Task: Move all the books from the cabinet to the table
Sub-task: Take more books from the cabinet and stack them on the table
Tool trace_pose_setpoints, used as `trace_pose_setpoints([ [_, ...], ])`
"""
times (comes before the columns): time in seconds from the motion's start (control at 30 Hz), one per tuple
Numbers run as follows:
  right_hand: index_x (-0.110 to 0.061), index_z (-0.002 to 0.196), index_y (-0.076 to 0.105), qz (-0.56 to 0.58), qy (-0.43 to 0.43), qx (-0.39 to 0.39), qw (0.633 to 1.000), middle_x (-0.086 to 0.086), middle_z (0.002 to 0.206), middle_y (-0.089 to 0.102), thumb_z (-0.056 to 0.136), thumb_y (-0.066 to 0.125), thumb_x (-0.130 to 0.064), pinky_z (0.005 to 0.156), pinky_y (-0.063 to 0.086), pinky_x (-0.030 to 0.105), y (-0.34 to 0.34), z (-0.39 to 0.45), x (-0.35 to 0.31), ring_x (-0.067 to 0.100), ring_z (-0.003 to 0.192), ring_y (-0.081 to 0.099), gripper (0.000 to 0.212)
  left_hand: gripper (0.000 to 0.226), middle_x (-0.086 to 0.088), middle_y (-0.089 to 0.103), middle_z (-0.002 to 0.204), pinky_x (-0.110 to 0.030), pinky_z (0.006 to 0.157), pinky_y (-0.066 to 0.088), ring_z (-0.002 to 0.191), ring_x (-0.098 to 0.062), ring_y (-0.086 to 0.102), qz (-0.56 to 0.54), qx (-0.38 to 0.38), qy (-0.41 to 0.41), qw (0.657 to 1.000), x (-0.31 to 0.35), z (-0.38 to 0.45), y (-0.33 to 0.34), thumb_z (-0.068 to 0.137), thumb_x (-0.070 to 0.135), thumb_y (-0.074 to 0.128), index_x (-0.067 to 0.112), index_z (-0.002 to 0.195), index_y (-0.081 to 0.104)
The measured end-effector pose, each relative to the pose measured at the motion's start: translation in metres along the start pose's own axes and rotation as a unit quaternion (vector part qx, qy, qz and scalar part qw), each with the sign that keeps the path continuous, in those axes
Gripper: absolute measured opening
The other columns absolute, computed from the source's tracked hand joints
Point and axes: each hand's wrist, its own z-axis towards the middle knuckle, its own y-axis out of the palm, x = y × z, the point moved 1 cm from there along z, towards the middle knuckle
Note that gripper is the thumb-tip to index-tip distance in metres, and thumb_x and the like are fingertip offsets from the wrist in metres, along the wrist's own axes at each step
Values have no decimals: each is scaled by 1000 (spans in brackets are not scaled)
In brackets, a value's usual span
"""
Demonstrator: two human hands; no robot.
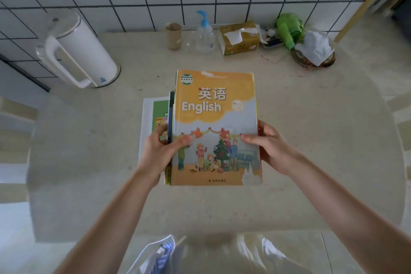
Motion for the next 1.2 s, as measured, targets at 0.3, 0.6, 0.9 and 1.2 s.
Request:
trace_pose_setpoints([
  [0.3, -7, 124, 52, -22, 80, 62, 995, 12, 113, 68, 84, 68, -6, 86, 54, 47, 90, 71, -12, 31, 102, 66, 44, 22, -4, 77, 93, -44, 74, 61, 79, -22, 75, 25, 24, -61, 998, 5, 51, -80, 80, 28, 77, 21, 98, 67],
  [0.6, -6, 126, 42, -98, 128, 71, 984, 15, 118, 62, 85, 67, -7, 77, 56, 45, 114, 104, -21, 29, 101, 64, 48, 12, -4, 75, 94, -49, 74, 61, 80, -26, 74, -7, 46, -115, 992, -15, 70, -94, 84, 25, 74, 22, 90, 63],
  [0.9, -6, 128, 42, -123, 104, 95, 982, 11, 115, 64, 86, 67, -11, 69, 55, 36, 112, 102, -15, 24, 97, 65, 50, 16, -2, 75, 94, -44, 69, 62, 78, -24, 74, 9, 40, -106, 994, -16, 70, -92, 87, 27, 71, 18, 100, 65],
  [1.2, -14, 134, 41, -228, 50, 51, 971, 1, 124, 60, 91, 61, -22, 99, 49, 42, 116, 92, -4, 19, 113, 58, 49, 30, 6, 72, 97, -44, 74, 61, 85, -21, 72, 115, 52, -72, 989, -17, 74, -95, 84, 34, 73, 21, 110, 65],
])
